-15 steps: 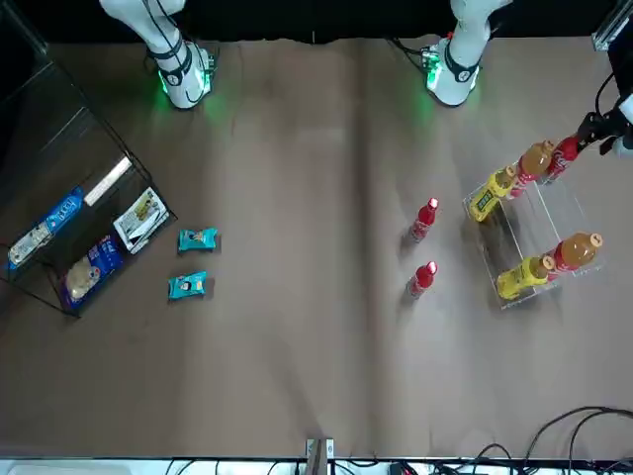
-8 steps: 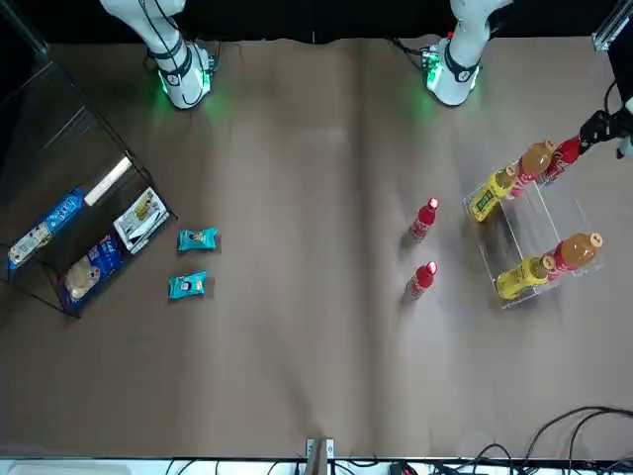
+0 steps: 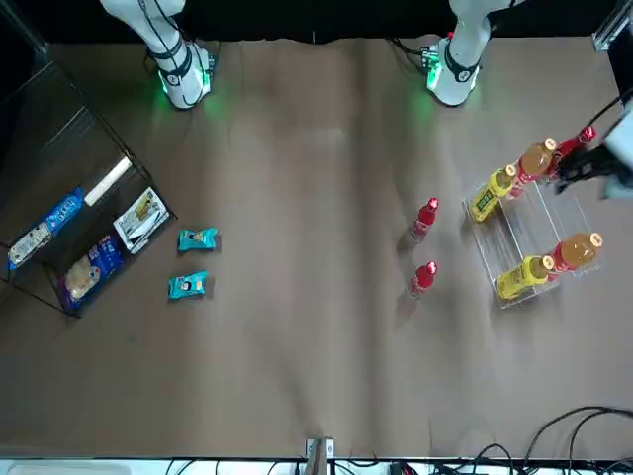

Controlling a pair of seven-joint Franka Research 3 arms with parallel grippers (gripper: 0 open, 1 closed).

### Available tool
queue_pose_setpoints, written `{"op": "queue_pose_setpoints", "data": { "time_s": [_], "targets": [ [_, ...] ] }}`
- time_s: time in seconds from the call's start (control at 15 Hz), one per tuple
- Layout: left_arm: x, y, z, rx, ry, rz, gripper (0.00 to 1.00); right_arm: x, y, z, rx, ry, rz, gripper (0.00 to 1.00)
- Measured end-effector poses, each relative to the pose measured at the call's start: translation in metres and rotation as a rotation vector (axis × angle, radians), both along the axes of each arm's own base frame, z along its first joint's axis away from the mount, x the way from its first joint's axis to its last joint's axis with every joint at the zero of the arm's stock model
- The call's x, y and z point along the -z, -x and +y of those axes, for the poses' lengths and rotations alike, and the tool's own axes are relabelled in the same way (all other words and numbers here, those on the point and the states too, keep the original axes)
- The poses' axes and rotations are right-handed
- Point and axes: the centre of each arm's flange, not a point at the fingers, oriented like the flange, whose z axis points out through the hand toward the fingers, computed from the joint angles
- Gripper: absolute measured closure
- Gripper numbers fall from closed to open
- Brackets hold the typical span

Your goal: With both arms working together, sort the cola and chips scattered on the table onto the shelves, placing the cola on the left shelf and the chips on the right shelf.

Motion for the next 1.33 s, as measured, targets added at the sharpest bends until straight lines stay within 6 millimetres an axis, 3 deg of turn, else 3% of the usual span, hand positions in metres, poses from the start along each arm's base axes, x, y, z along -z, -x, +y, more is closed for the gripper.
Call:
{"op": "queue_pose_setpoints", "data": {
  "time_s": [0.27, 0.33, 0.6, 0.8, 0.93, 1.13, 1.33],
  "targets": [
    [0.054, -0.021, -0.11, 0.007, 0.03, 0.078, 0.0, 0.001, 0.005, 0.037, -0.007, -0.037, 0.099, 0.74],
    [0.083, -0.025, -0.153, 0.002, 0.034, 0.104, 0.0, -0.004, 0.006, 0.072, -0.023, -0.092, 0.123, 0.73],
    [0.14, -0.028, -0.203, -0.051, 0.051, 0.097, 0.0, -0.005, 0.001, 0.117, 0.088, -0.257, 0.047, 0.68],
    [0.176, -0.037, -0.213, -0.113, 0.113, -0.032, 0.01, 0.014, -0.013, 0.144, 0.205, -0.353, -0.014, 0.63],
    [0.194, -0.042, -0.22, -0.135, 0.133, -0.075, 0.03, 0.054, -0.03, 0.169, 0.318, -0.343, -0.038, 0.59],
    [0.22, -0.047, -0.231, -0.161, 0.104, -0.116, 0.07, 0.138, -0.058, 0.224, 0.492, -0.252, -0.062, 0.59],
    [0.232, -0.047, -0.234, -0.18, 0.071, -0.124, 0.25, 0.221, -0.073, 0.277, 0.557, -0.202, -0.043, 0.59]
  ]
}}
